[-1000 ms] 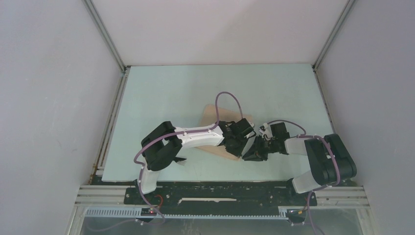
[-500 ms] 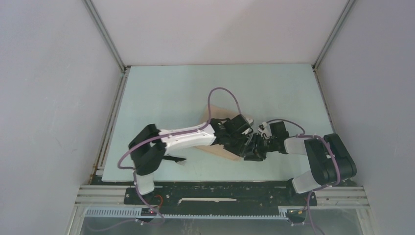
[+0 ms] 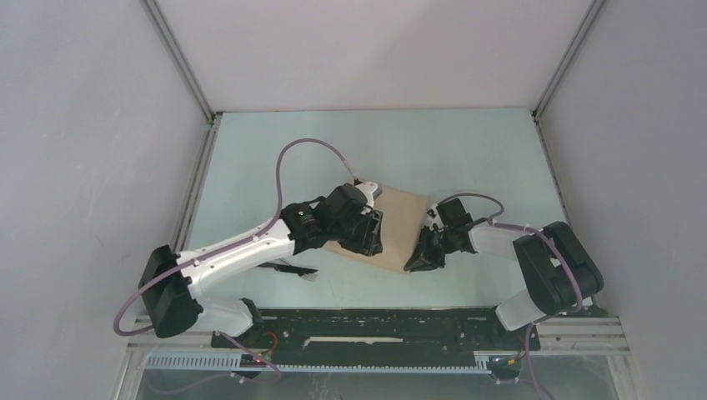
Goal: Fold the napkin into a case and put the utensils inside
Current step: Rotate the upper triangle-folded napkin at the center of the board.
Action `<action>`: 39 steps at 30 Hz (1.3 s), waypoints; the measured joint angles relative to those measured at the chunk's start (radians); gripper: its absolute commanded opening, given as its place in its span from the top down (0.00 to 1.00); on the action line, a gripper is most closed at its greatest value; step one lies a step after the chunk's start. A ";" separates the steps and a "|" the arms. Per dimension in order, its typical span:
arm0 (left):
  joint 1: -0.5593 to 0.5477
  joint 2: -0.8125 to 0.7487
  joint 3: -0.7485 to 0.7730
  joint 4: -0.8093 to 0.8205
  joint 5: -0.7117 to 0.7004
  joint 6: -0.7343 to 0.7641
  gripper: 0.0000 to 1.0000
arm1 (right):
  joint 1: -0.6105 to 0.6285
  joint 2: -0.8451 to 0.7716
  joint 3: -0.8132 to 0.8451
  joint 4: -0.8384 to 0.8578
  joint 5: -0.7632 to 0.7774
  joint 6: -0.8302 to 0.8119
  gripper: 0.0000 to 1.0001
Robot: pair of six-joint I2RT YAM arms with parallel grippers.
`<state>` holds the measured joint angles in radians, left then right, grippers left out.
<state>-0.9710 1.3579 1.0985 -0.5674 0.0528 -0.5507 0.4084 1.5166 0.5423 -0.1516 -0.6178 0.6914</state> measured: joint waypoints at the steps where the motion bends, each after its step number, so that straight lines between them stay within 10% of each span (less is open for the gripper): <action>1: 0.008 -0.014 -0.015 -0.002 0.000 0.000 0.46 | 0.003 0.003 0.017 -0.035 0.019 -0.007 0.91; 22: 0.179 -0.380 -0.195 0.018 0.124 0.038 0.46 | -0.164 0.263 0.445 -0.744 0.336 -0.244 1.00; 39: 0.209 -0.415 -0.232 0.005 0.161 0.037 0.45 | -0.089 0.345 0.904 -1.015 1.152 -0.385 0.19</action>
<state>-0.7620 0.9428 0.8669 -0.5621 0.2138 -0.5133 0.3199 1.8618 1.4464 -1.1671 0.5343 0.3069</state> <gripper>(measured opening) 0.546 0.765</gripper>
